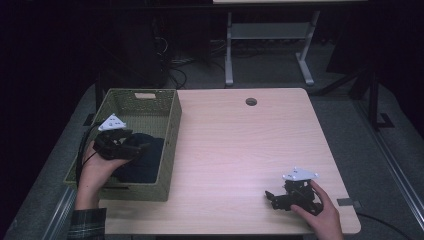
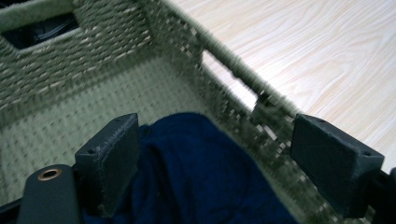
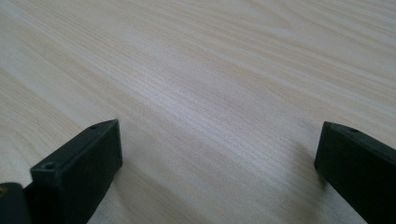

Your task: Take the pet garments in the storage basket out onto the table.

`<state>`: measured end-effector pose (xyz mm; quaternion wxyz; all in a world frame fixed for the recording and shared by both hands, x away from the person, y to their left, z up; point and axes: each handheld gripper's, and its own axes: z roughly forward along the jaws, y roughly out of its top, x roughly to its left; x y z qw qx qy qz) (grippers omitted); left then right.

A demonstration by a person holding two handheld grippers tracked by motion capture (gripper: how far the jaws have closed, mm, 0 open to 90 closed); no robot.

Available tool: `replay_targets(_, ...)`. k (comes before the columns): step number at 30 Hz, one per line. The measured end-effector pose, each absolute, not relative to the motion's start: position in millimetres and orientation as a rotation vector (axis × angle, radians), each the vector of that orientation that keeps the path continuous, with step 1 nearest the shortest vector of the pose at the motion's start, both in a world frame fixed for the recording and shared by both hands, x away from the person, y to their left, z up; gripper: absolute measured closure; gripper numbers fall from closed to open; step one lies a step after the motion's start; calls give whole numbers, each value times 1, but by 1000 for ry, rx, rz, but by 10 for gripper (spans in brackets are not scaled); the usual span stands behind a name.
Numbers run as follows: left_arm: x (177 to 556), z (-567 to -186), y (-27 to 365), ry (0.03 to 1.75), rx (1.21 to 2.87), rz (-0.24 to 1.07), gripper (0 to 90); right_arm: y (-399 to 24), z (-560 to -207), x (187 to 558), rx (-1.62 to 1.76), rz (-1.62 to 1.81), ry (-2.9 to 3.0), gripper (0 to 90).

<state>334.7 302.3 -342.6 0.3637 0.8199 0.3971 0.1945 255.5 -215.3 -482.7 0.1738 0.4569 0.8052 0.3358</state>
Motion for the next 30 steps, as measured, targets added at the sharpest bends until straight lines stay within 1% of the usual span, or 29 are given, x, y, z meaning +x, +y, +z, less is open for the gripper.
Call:
replay_targets(9,336,-353,316,1091,2156,508,156,-215,-483,256,1295,953,2284,4)
replay_targets(16,342,-365,323,1135,2225,475,156,-215,-483,256,1295,952,2284,4)
replay_targets(20,342,-365,322,1124,2234,461,157,-215,-483,256,1295,953,2284,4)
replay_targets(25,351,-374,321,1098,2312,446,156,-215,-483,256,1295,953,2284,4)
replay_targets(30,358,-386,316,1106,2365,395,156,-215,-483,256,1297,953,2284,4)
